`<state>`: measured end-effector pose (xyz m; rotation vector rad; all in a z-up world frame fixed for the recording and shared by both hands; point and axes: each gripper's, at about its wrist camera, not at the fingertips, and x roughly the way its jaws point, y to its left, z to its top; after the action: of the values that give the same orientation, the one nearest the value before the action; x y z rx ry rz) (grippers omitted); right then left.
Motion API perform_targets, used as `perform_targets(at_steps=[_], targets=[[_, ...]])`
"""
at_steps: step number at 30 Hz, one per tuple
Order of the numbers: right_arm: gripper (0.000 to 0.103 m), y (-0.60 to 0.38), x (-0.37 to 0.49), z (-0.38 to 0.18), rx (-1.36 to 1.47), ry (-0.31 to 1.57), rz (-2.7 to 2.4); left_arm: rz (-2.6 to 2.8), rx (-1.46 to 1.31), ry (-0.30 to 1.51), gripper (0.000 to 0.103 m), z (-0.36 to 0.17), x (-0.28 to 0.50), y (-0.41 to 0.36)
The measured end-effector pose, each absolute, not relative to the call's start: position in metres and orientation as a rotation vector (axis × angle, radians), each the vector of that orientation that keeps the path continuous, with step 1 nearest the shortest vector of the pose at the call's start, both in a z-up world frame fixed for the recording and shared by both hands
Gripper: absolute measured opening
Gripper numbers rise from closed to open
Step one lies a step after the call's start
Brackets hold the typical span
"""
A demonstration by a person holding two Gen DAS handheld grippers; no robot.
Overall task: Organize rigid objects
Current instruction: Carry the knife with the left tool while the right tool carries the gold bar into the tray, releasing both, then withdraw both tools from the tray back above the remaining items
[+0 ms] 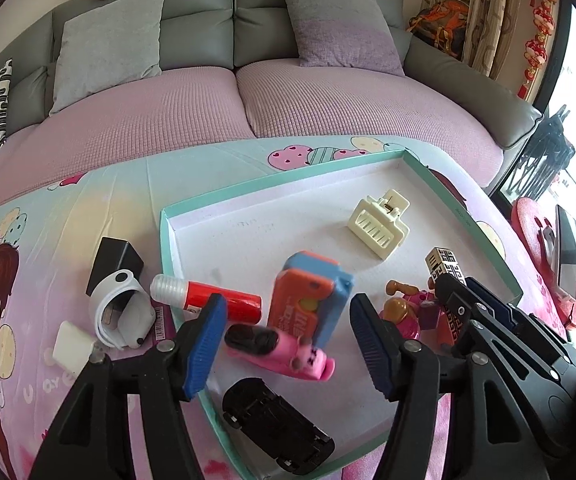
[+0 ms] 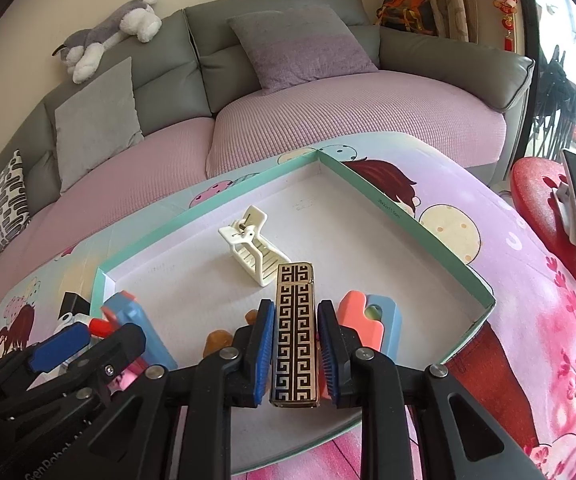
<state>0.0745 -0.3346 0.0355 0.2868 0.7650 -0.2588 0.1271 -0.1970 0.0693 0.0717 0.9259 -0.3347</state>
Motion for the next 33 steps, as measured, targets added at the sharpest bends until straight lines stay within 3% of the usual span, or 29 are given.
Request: perform_targets(at_steps=[10,12,19,26,28,33], targets=[[0.053,-0.33,0.075,0.037,0.273,0.772,-0.258,-0.299,0.05,0.927,0.068,0.074,0.13,-0.183],[0.061,-0.33,0.075,0.037,0.269,0.77,-0.261,-0.286,0.04,0.92,0.084,0.076,0.13,-0.178],[0.075,-0.328,0.078,0.034,0.255,0.783,-0.256,-0.22,0.001,0.898,0.088,0.084,0.132,-0.159],[0.078,-0.324,0.08,0.032,0.23,0.794,-0.248,-0.114,-0.057,0.914,0.09,0.079,0.139,-0.127],[0.086,-0.323,0.08,0.032,0.224,0.796,-0.25,-0.083,-0.079,0.923,0.09,0.076,0.141,-0.116],[0.092,-0.321,0.08,0.032,0.216,0.792,-0.252,-0.01,-0.132,0.928,0.09,0.071,0.143,-0.09]])
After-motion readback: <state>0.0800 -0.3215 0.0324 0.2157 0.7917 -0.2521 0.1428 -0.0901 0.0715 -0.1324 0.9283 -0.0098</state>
